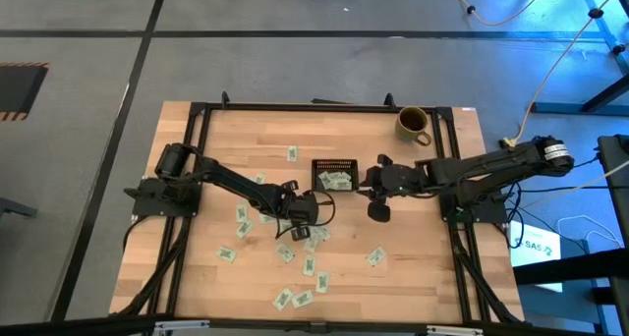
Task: Pick and place Stevia / Truvia into bins
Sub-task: Put the stevia packet into the black basket
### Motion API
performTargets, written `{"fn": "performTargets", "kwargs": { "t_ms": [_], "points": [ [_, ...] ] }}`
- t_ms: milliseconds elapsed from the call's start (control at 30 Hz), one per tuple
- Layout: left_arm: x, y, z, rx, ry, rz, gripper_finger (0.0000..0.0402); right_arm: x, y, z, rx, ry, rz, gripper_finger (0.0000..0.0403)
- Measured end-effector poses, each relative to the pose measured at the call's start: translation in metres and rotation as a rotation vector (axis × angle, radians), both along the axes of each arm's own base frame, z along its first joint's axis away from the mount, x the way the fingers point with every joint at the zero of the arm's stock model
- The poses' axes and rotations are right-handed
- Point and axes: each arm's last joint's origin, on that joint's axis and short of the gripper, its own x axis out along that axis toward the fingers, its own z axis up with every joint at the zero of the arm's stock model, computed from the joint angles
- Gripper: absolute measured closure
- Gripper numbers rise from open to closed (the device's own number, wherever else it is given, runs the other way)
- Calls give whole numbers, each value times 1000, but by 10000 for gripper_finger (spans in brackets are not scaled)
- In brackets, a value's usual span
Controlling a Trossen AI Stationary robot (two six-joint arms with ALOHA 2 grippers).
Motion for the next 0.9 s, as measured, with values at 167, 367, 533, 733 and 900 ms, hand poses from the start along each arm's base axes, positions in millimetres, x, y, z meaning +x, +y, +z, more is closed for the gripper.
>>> {"fn": "performTargets", "kwargs": {
  "t_ms": [167, 367, 533, 733, 900],
  "points": [
    [-1, 0, -1, -23, 11, -8, 355, 0, 0, 0, -1, 2, 1, 304],
    [-1, -1, -2, -17, 21, -41, 382, 0, 0, 0, -2, 2, 2, 304],
    [-1, -1, -2, -1, 29, -80, 398, 0, 0, 0, -2, 2, 2, 304],
    [-1, -1, -1, 17, 32, -124, 399, 0, 0, 0, 0, 3, 1, 304],
    [0, 1, -1, 26, 26, -114, 385, 0, 0, -1, 0, 3, 1, 304]
  ]
}}
